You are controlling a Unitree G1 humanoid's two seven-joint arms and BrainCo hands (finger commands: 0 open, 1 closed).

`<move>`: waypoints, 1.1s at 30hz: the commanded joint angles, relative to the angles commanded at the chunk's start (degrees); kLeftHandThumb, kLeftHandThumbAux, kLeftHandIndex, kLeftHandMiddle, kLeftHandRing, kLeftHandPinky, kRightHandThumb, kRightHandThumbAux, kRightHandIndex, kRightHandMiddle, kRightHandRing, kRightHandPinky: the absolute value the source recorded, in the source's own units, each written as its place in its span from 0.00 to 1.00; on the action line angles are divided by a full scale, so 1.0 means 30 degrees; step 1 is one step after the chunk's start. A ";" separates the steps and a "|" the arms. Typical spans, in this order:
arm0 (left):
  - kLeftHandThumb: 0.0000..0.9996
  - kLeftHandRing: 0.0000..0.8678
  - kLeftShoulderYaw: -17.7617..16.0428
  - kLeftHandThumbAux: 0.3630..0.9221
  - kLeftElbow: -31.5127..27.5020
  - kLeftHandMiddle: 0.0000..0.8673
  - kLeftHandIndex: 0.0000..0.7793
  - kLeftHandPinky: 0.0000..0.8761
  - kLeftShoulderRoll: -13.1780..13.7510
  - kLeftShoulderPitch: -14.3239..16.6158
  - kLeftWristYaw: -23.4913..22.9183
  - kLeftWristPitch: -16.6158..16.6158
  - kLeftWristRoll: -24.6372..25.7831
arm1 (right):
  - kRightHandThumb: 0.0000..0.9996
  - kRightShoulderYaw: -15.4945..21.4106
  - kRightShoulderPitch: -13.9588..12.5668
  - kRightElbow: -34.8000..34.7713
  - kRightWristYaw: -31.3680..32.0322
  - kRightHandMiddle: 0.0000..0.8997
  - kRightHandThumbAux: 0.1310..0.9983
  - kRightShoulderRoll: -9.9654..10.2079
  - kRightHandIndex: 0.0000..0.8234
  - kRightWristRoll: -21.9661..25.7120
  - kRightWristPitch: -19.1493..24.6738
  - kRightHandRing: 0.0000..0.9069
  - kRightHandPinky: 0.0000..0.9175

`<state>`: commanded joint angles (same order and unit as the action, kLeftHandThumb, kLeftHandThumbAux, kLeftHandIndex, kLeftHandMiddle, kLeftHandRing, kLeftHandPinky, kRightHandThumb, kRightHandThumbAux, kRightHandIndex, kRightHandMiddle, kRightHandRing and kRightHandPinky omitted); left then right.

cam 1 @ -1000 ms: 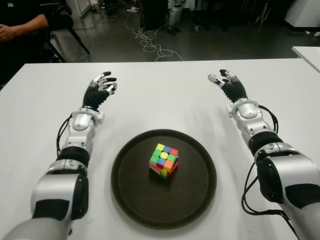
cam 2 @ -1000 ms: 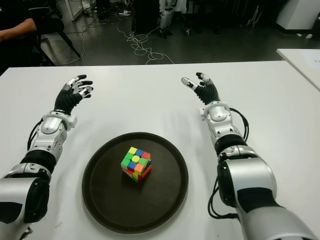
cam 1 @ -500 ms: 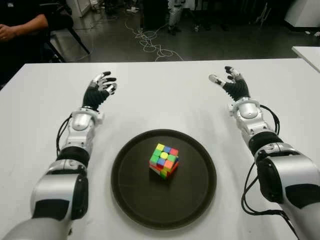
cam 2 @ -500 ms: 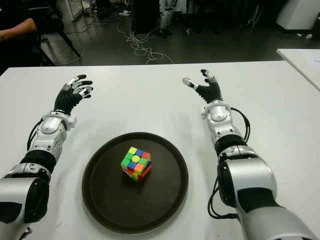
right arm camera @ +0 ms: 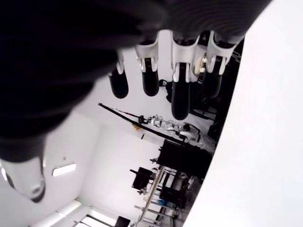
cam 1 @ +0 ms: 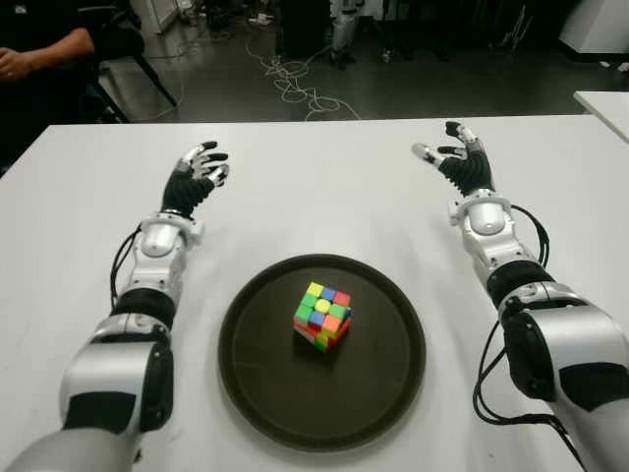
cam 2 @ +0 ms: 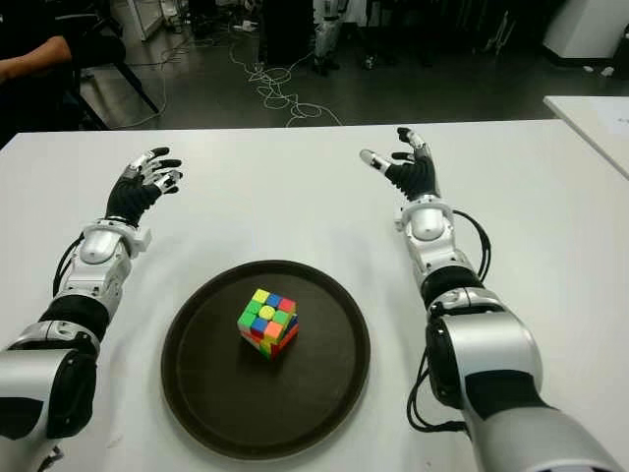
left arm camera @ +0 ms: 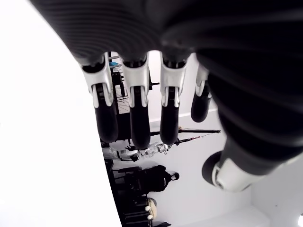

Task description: Pick up the Rubik's Cube and put it in the plate

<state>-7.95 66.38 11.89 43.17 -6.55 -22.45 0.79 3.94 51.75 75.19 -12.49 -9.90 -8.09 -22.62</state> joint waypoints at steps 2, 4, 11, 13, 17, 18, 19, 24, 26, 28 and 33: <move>0.16 0.28 -0.0015 0.56 0.0005 0.30 0.23 0.30 0.0046 -0.0037 0.0053 -0.0041 -0.0005 | 0.06 0.0152 -0.0041 -0.0080 -0.0109 0.23 0.55 -0.0077 0.24 0.0123 -0.0193 0.23 0.24; 0.17 0.29 -0.0047 0.57 0.0012 0.30 0.22 0.30 0.0087 -0.0057 0.0081 -0.0073 0.0017 | 0.08 0.0317 -0.0080 -0.0133 -0.0185 0.24 0.55 -0.0091 0.25 0.0238 -0.0344 0.24 0.25; 0.18 0.29 -0.0244 0.57 -0.0183 0.30 0.21 0.31 0.0192 -0.0173 -0.0012 -0.0066 0.0205 | 0.11 0.1148 -0.0216 -0.0583 -0.0093 0.25 0.58 -0.0173 0.27 0.1000 -0.0854 0.26 0.28; 0.17 0.29 -0.0283 0.57 -0.0224 0.29 0.21 0.31 0.0188 -0.0186 -0.0035 -0.0044 0.0226 | 0.12 0.1247 -0.0265 -0.0677 -0.0061 0.26 0.58 -0.0149 0.27 0.1108 -0.0942 0.27 0.28; 0.16 0.29 -0.0486 0.60 -0.0482 0.29 0.20 0.31 0.0197 -0.0299 -0.0181 -0.0030 0.0467 | 0.12 0.1631 -0.1411 -0.2047 -0.0074 0.26 0.60 0.0355 0.26 0.1725 -0.2030 0.27 0.28; 0.15 0.29 -0.0534 0.60 -0.0591 0.29 0.20 0.31 0.0187 -0.0353 -0.0209 -0.0057 0.0528 | 0.12 0.1686 -0.1792 -0.2529 -0.0088 0.26 0.60 0.0544 0.26 0.1877 -0.2298 0.27 0.28; 0.15 0.29 -0.0592 0.61 -0.0843 0.29 0.20 0.31 0.0180 -0.0458 -0.0271 -0.0096 0.0618 | 0.12 0.1776 -0.2323 -0.3354 -0.0078 0.26 0.60 0.0782 0.26 0.2122 -0.2550 0.27 0.29; 0.15 0.28 -0.0710 0.61 -0.2009 0.29 0.20 0.30 0.0110 -0.0867 -0.0382 -0.0111 0.0819 | 0.13 0.1832 -0.4081 -0.6278 -0.0161 0.28 0.60 0.1340 0.26 0.2529 -0.2510 0.29 0.30; 0.14 0.28 -0.0746 0.64 -0.2568 0.29 0.21 0.31 0.0051 -0.1050 -0.0374 -0.0105 0.0911 | 0.14 0.1765 -0.4839 -0.7582 -0.0377 0.30 0.61 0.1632 0.27 0.2507 -0.2215 0.30 0.30; 0.13 0.29 -0.0798 0.66 -0.2934 0.29 0.22 0.32 -0.0012 -0.1207 -0.0364 -0.0118 0.1020 | 0.15 0.1708 -0.5627 -0.8874 -0.0538 0.30 0.62 0.1896 0.28 0.2474 -0.1778 0.31 0.30; 0.13 0.29 -0.0819 0.68 -0.3568 0.30 0.22 0.32 -0.0116 -0.1556 -0.0296 -0.0020 0.1167 | 0.17 0.1634 -0.7587 -1.1258 -0.0629 0.31 0.65 0.2404 0.29 0.2411 -0.0754 0.31 0.29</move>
<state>-10.41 55.67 11.54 38.51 -7.44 -22.51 4.29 8.84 28.99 41.42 -14.38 -2.69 -0.86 -24.89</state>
